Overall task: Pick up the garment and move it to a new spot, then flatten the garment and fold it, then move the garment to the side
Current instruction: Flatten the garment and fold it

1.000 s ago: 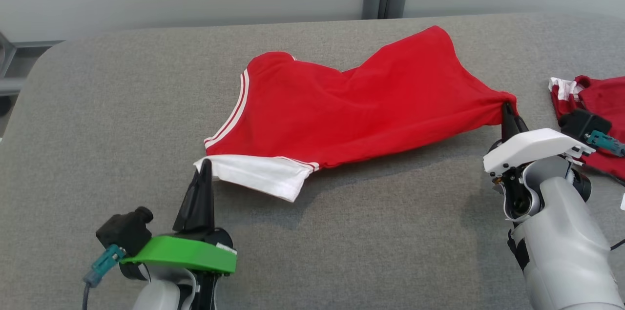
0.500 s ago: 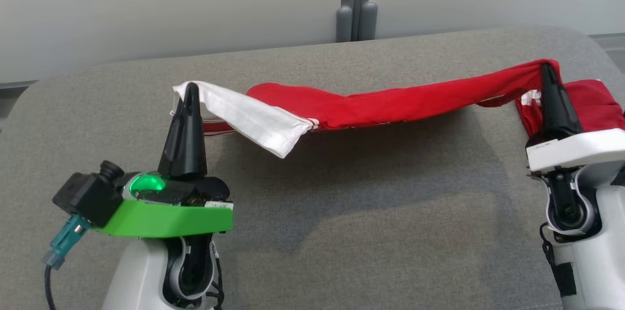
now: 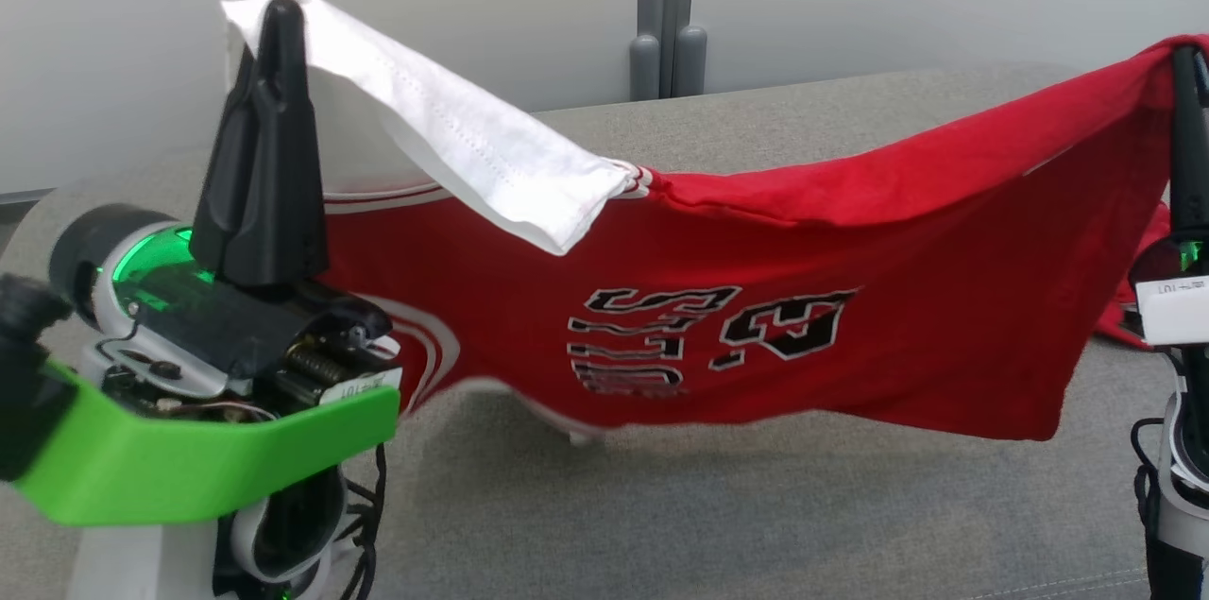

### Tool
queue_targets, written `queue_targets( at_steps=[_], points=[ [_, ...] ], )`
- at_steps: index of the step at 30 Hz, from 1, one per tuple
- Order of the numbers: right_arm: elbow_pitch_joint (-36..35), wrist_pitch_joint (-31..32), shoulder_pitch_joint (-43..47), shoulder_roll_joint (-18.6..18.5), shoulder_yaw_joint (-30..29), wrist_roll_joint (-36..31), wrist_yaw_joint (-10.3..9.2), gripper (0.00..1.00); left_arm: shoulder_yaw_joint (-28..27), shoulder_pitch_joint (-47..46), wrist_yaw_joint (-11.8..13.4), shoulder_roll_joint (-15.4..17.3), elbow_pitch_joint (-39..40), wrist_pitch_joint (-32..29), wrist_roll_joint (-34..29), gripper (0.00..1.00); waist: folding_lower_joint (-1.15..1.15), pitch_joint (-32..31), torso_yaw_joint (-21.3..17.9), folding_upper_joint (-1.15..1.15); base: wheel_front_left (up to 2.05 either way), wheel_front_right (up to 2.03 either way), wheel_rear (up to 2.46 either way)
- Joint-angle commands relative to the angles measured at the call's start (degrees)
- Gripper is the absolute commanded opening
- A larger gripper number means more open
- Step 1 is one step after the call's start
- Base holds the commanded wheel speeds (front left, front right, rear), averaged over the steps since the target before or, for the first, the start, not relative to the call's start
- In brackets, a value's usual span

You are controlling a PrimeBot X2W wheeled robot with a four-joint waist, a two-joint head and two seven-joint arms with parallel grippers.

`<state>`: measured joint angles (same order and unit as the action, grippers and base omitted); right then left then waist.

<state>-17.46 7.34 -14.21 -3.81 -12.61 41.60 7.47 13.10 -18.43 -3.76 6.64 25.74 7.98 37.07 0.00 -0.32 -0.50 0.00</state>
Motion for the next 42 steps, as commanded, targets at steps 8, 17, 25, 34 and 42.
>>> queue_targets(
  at_steps=[8,17,25,34,42],
  points=[
    [-9.39,5.58,1.02,0.78,-2.14,1.04,0.03,0.0,-0.78,-5.48,1.42,2.82,7.78,-4.77,-1.63,0.0,0.0,2.4,0.48,0.0,0.0,0.0,0.0],
    [-4.64,7.94,-7.52,0.8,1.43,-0.44,0.04,0.0,-2.35,-15.96,0.46,3.92,-1.13,-7.09,-0.19,0.0,0.0,11.2,0.3,0.0,0.0,0.0,0.0],
    [18.53,4.13,-36.85,0.81,3.74,-7.5,0.04,0.0,-4.44,-38.94,-0.93,6.61,-21.78,-6.05,-3.98,0.0,0.0,20.02,0.03,0.0,0.0,0.0,0.0],
    [49.25,-11.77,-64.28,0.88,5.47,-16.07,0.04,0.0,-3.12,-64.32,0.06,7.7,-48.42,3.52,-13.06,0.0,0.0,24.63,0.81,0.0,0.0,0.0,0.0],
    [63.05,-18.86,-69.24,0.83,11.45,-12.8,0.03,0.0,-4.68,-67.81,-1.09,7.05,-53.97,7.28,-16.74,0.0,0.0,33.16,1.65,0.0,0.0,0.0,0.0]
  ],
)
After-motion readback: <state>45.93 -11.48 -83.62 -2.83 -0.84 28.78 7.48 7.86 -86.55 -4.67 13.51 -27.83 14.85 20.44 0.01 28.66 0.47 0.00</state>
